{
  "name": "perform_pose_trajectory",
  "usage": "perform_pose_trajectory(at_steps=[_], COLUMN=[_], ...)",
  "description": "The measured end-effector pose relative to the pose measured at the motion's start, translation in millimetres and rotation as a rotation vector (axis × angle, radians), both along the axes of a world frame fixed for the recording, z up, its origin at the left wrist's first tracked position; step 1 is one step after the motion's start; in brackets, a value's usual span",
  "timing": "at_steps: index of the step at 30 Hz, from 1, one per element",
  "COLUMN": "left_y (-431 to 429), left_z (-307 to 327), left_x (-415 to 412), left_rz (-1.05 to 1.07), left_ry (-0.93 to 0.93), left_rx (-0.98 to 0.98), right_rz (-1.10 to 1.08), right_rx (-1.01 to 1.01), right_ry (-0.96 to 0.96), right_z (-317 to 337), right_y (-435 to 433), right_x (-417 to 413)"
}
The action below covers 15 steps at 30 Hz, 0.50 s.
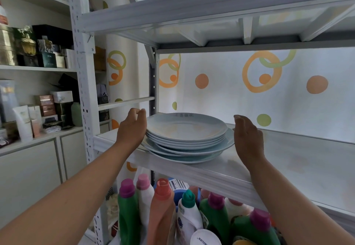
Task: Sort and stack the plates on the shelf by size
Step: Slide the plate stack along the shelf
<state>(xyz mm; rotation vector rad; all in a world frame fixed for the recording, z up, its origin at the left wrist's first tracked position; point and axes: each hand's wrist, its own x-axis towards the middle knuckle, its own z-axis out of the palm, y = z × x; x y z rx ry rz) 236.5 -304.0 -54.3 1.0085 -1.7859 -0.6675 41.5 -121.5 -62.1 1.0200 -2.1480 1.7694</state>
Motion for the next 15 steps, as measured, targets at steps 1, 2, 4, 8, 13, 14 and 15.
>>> perform_pose_trajectory(at_steps=[1,2,4,8,13,14,15], left_y=[-1,-1,-1,2,4,4,3], left_z=[-1,-3,-5,-6,-9,-10,-9], left_x=[0,-1,-1,-1,1,2,3], left_rz=[-0.001,-0.004,-0.017,-0.038,-0.050,-0.051,-0.053], left_ry=[0.003,0.007,0.017,0.006,-0.039,-0.042,-0.040], left_rx=[0.002,0.001,0.003,-0.020,-0.095,-0.110,-0.112], right_rz=[0.051,0.095,0.168,0.280,0.501,0.521,0.495], right_rx=[0.005,0.002,-0.014,-0.015,0.012,0.019,0.027], right_ry=[-0.031,-0.059,-0.111,-0.243,-0.337,-0.348,-0.351], right_z=[0,1,1,1,-3,-4,-5], right_y=[0,0,-1,-3,-7,-8,-9], right_x=[0,0,1,-3,-9,-11,-11])
